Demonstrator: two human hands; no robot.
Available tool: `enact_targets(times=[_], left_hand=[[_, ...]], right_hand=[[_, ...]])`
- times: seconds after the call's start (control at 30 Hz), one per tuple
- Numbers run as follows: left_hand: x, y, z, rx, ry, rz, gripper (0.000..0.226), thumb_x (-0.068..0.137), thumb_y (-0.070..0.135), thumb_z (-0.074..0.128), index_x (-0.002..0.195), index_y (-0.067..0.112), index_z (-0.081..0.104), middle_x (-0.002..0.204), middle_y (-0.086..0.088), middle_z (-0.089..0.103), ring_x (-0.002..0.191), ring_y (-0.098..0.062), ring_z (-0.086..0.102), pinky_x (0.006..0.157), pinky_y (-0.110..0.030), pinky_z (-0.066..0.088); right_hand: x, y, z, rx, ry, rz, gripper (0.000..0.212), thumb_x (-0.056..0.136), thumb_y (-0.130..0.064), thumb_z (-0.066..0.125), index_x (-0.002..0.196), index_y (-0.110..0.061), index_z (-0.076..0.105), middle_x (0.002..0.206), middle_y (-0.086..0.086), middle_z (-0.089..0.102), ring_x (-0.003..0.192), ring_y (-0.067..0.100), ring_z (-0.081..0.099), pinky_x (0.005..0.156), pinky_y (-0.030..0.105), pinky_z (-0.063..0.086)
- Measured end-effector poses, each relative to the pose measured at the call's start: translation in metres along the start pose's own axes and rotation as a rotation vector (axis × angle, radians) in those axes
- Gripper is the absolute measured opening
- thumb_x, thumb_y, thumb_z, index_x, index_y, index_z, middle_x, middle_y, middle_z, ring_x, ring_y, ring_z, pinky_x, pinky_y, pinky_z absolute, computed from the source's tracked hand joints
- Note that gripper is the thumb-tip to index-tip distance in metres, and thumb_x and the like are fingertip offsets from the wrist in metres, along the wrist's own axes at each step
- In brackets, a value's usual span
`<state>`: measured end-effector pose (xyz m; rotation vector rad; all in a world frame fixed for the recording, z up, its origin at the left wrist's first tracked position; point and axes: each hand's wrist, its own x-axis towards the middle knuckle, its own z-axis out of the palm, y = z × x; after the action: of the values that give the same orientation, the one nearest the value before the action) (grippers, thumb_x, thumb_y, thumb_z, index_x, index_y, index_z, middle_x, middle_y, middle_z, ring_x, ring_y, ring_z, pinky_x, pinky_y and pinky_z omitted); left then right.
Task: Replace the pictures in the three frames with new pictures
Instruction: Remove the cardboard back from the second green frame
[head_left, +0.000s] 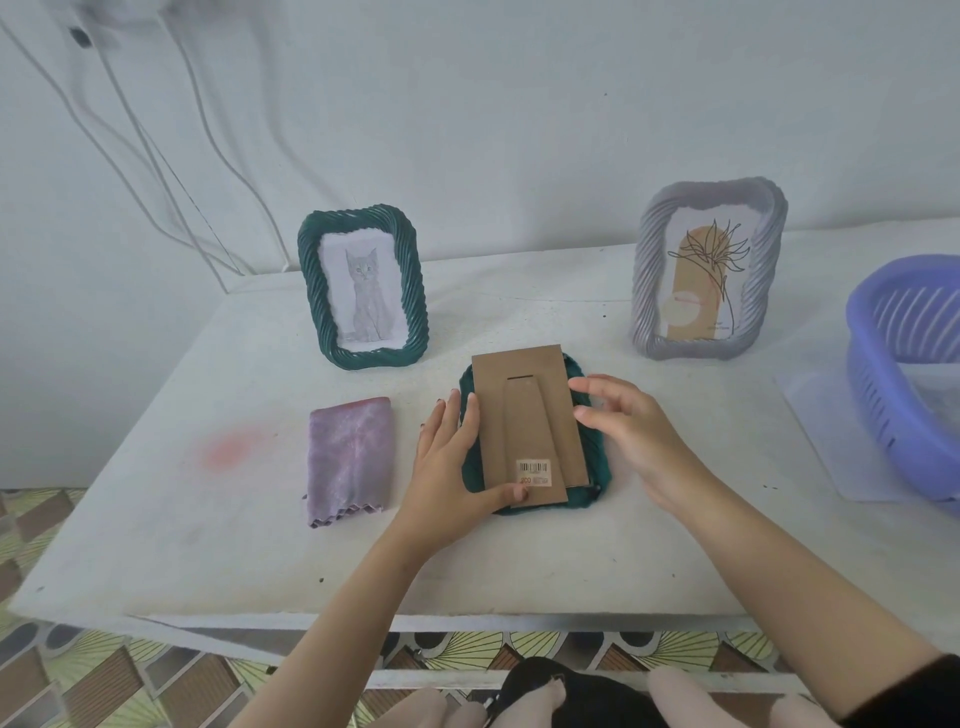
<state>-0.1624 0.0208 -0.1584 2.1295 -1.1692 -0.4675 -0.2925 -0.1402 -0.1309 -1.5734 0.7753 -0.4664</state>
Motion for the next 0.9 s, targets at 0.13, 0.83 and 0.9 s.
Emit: enact_targets(times=[0.13, 0.83, 0.9], left_hand=[[-0.002, 0.001, 0.0, -0.009, 0.02, 0.019, 0.105, 0.072, 0.046, 0.073, 0.143, 0.034, -0.003, 0.149, 0.019, -0.01, 0.141, -0.006, -0.014, 0.118, -0.033, 0.002], [0.009, 0.026, -0.025, -0.61, 0.006, -0.052, 0.04, 0.072, -0.015, 0.067, 0.09, 0.021, 0.068, 0.103, -0.01, 0.062, 0.084, -0.022, 0.064, 0.067, -0.03, 0.056], [0.013, 0.03, -0.031, -0.741, -0.007, -0.104, 0.04, 0.074, -0.02, 0.061, 0.094, 0.014, 0.066, 0.094, -0.013, 0.067, 0.077, -0.018, 0.068, 0.062, -0.026, 0.056]], right_hand=[[-0.002, 0.0, 0.0, 0.023, -0.002, -0.001, 0.033, 0.086, -0.006, 0.057, 0.118, -0.015, 0.061, 0.093, 0.019, 0.057, 0.087, 0.013, 0.052, 0.087, 0.018, 0.041], [-0.008, 0.005, -0.002, -0.028, -0.022, -0.195, 0.03, 0.088, -0.009, 0.056, 0.104, -0.034, 0.054, 0.087, -0.001, 0.068, 0.079, 0.011, 0.057, 0.08, 0.025, 0.042], [-0.007, 0.008, -0.005, -0.16, 0.011, -0.239, 0.029, 0.09, -0.011, 0.053, 0.106, -0.035, 0.057, 0.098, -0.015, 0.065, 0.086, 0.007, 0.055, 0.075, 0.017, 0.039]])
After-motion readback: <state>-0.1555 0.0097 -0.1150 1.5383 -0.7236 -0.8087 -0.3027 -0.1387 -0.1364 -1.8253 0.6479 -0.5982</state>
